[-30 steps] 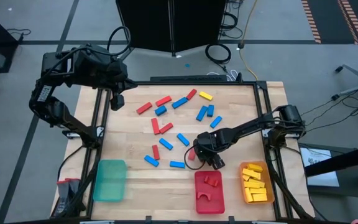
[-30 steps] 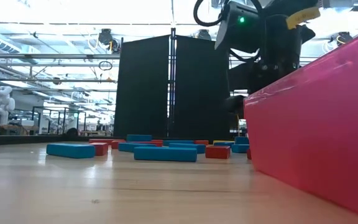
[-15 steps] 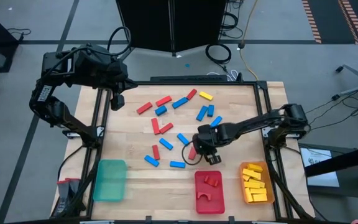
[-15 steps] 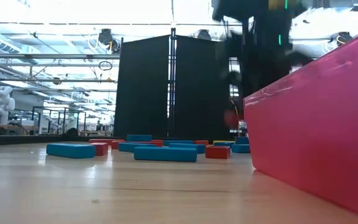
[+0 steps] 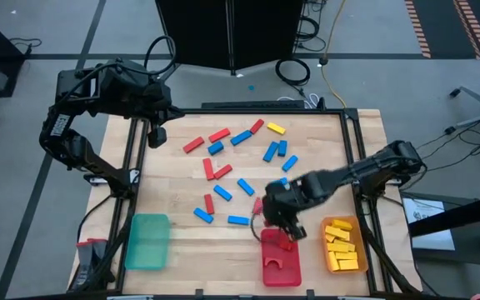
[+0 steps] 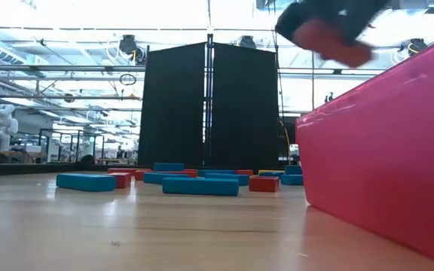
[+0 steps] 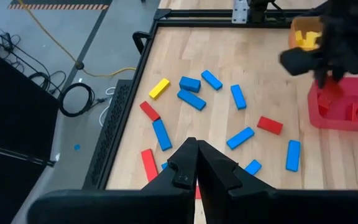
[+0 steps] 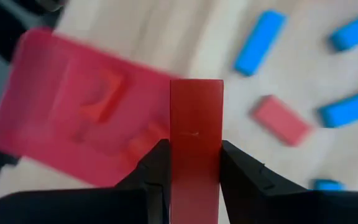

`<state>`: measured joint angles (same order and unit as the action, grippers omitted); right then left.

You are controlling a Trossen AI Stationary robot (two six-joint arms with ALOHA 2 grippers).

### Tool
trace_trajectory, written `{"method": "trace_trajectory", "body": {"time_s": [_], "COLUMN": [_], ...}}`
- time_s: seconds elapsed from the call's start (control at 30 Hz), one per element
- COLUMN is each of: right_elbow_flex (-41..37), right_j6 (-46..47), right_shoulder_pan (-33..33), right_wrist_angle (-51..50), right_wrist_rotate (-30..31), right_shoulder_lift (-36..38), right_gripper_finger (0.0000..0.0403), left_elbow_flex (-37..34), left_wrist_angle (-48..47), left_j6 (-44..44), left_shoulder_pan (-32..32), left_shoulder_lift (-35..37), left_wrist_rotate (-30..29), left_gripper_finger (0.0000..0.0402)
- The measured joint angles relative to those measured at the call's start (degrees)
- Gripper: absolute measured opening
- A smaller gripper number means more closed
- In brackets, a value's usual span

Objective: Sort blocks
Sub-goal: Put the red block into the red bin

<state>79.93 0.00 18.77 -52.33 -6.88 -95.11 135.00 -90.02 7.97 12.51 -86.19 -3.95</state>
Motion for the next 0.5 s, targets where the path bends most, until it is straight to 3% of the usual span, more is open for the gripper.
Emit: {"method": "trace_trajectory", "body": {"time_s": [0.5], "right_elbow_flex": [-0.28], "right_j6": [8.22], "right_shoulder_pan": [9.37], "right_wrist_angle": [5.35], "right_wrist_rotate": [-4.19], "right_shoulder_lift": [-8.28], "right_gripper_finger": [0.0081], "left_elbow_flex": [0.0], "left_wrist_angle": [0.0], "left_j6": [1.93], "left_shoulder_pan": [0.0], "left_shoulder_lift": [0.0], "left_wrist_rotate": [0.0], "left_gripper_finger": [0.0015]}}
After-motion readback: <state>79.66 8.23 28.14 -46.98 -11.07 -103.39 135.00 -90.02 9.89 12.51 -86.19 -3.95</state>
